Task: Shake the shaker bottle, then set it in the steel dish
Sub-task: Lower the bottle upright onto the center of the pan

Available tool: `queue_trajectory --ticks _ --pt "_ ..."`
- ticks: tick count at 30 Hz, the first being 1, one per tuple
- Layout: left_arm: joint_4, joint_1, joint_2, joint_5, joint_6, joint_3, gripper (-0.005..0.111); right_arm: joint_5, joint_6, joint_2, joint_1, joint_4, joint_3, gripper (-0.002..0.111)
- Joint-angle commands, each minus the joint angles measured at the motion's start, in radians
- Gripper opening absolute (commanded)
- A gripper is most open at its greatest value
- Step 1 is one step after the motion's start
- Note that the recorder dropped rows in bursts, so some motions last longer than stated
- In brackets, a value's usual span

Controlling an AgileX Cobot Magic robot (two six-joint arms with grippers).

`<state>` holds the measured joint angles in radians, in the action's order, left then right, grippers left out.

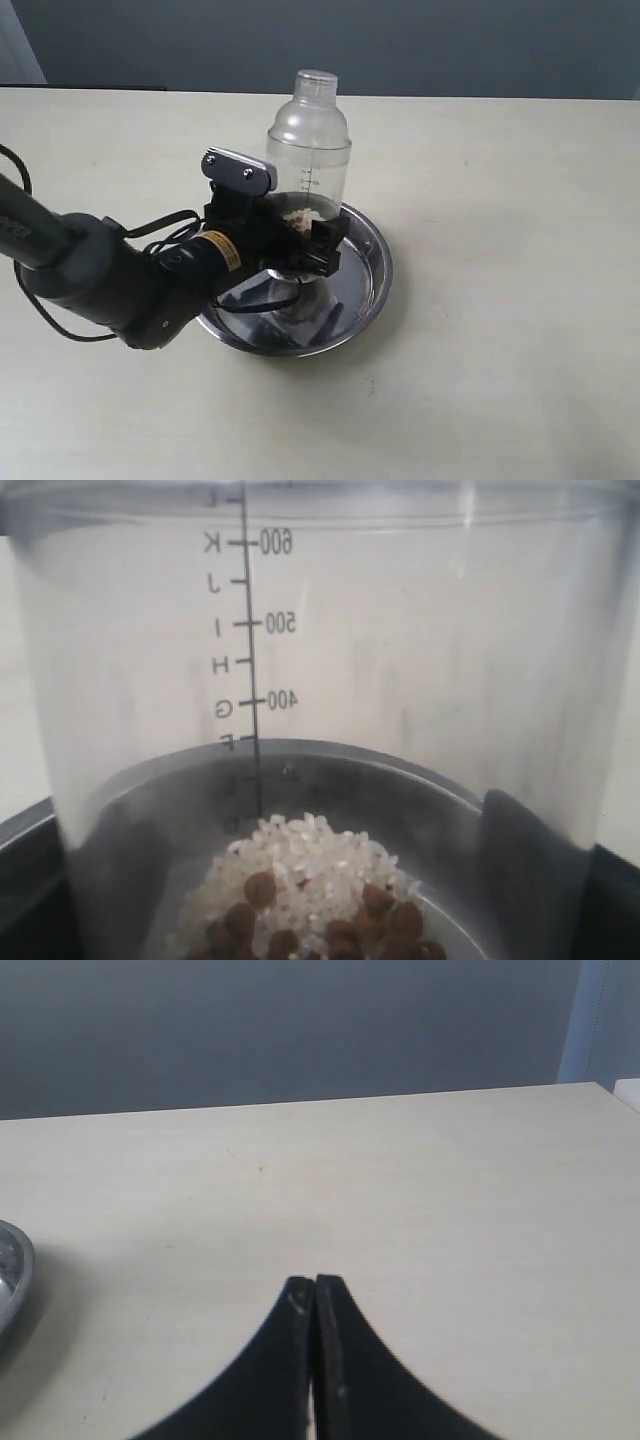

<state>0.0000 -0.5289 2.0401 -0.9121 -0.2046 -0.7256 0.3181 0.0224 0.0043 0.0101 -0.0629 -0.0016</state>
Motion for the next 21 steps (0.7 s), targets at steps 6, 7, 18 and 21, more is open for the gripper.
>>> queue_trajectory --ticks 6,7,18,21 --pt "0.0 0.001 0.03 -0.135 0.048 -0.011 0.0 -0.011 -0.002 -0.004 -0.001 0.001 0.002 -0.001" --pt "0.0 0.001 0.03 -0.155 0.048 -0.011 0.0 -0.011 -0.002 -0.004 -0.001 0.001 0.002 -0.001" --pt "-0.011 0.001 0.077 -0.165 0.025 -0.011 0.0 -0.011 -0.002 -0.004 -0.001 0.001 0.002 -0.001" --pt "0.0 0.001 0.116 -0.195 0.014 -0.011 0.0 -0.011 -0.002 -0.004 -0.001 0.001 0.002 -0.001"
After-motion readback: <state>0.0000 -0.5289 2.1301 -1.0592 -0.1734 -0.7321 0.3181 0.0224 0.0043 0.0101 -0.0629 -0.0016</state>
